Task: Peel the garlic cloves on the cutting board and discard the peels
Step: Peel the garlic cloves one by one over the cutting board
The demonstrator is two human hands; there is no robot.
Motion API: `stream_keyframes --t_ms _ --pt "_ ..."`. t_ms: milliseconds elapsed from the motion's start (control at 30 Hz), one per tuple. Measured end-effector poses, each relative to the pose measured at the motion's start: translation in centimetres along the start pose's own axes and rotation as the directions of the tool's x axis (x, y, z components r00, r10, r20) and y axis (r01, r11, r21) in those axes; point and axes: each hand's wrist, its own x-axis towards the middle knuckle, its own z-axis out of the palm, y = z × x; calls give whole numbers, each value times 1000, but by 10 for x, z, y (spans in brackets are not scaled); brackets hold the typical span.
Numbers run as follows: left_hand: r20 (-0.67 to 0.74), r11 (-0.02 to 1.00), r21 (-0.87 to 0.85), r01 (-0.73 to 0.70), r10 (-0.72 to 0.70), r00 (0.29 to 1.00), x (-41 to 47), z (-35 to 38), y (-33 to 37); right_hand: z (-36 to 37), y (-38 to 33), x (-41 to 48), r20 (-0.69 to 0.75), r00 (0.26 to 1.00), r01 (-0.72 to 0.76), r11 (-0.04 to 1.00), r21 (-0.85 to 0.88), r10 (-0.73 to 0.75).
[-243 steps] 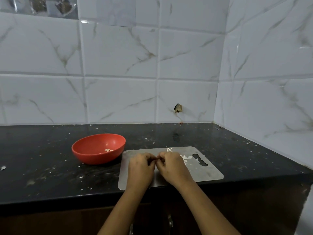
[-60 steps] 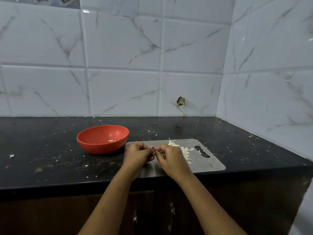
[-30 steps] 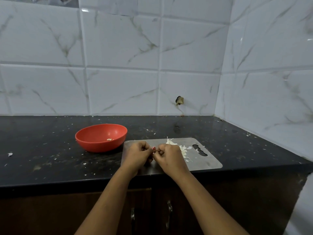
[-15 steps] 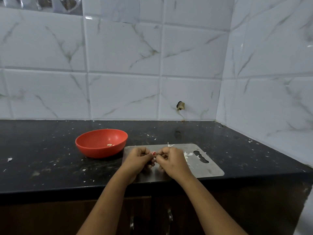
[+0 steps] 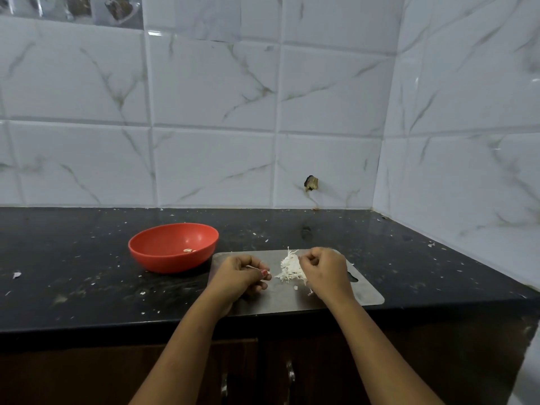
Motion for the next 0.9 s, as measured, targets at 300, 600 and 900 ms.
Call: stream_keyframes --t_ms 300,600,900 --pt "-66 1000 22 -18 19 998 -3 1 1 3 5 -1 -5 1000 15 997 -80 -16" --pt "-100 999 23 -30 32 994 -2 0 -1 2 6 -3 -15 998 58 998 -39 -58" --pt "-146 997 72 -22 32 989 -1 1 -4 5 6 -7 41 994 103 994 -22 -102"
